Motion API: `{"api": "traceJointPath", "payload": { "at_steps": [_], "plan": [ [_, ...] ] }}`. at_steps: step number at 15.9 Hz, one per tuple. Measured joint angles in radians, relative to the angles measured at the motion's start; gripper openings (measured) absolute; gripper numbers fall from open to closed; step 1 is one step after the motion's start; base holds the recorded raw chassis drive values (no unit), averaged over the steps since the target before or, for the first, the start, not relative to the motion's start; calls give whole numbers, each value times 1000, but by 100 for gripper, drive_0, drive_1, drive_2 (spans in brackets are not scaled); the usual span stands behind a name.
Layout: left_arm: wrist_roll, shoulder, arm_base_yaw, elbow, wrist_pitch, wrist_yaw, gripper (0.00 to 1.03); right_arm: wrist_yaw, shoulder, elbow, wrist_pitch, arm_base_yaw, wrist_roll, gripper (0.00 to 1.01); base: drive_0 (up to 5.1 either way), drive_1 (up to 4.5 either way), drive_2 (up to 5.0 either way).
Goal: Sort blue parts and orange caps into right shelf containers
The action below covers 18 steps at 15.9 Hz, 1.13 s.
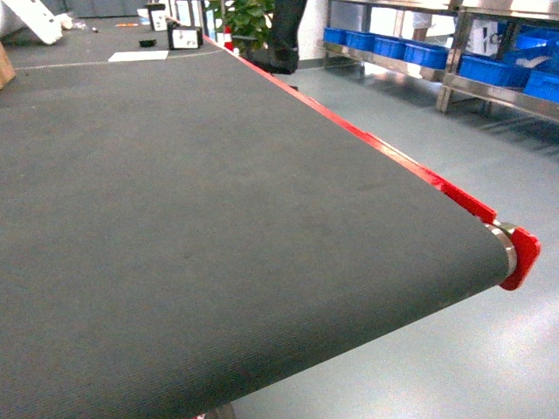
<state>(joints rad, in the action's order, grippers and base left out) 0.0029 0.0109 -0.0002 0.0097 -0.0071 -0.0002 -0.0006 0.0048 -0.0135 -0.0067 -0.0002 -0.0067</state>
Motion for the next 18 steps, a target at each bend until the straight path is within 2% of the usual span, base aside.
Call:
{"api": "traceJointPath", "payload": {
  "at_steps": [18],
  "plan": [
    [0, 0, 0, 0, 0, 0, 44, 0, 0, 0, 0, 0, 0, 39, -158, -158, -158]
  ]
}}
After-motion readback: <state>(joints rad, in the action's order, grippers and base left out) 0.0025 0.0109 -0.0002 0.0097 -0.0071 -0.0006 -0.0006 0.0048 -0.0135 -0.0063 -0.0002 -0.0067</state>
